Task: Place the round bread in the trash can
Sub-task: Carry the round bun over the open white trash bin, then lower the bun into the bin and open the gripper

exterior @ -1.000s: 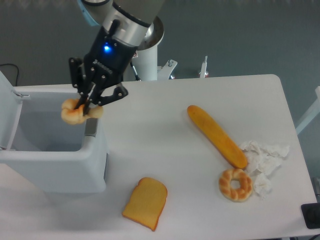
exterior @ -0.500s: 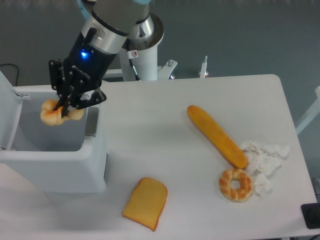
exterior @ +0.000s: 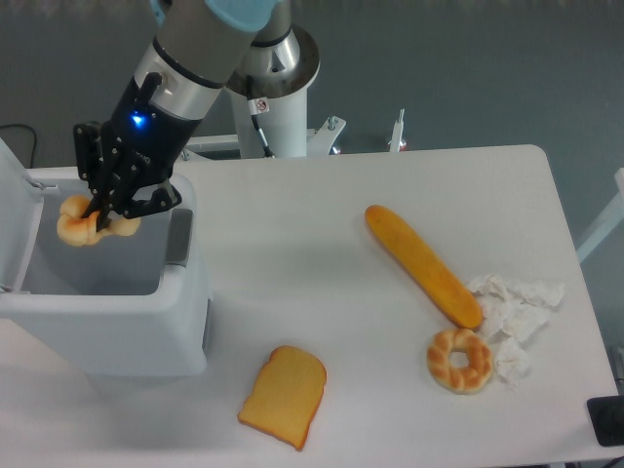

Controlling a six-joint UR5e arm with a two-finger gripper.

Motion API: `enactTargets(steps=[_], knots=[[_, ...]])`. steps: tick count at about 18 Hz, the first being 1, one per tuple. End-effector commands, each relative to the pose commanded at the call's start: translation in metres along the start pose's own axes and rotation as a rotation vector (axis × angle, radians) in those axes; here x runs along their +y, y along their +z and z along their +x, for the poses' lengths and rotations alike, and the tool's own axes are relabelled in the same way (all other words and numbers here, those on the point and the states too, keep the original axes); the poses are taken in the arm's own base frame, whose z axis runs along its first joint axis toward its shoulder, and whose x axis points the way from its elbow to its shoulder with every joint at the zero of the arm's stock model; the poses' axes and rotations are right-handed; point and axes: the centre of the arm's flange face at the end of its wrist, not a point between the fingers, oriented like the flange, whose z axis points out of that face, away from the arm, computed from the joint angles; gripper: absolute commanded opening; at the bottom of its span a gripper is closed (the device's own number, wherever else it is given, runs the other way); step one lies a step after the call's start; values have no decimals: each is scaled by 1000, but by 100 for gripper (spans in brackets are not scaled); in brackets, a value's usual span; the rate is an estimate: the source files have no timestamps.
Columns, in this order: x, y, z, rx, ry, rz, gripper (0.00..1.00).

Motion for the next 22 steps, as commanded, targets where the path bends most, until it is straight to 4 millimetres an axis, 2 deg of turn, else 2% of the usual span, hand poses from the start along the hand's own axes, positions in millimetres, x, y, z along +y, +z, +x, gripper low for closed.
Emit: enactTargets(steps=[7,10,20,22], knots=[[3,7,-3,7,1,-8,20],[4,9,-5,7,2,-10,29],[4,12,-9,-2,10,1,40],[4,12,-9,-2,13,1,45]])
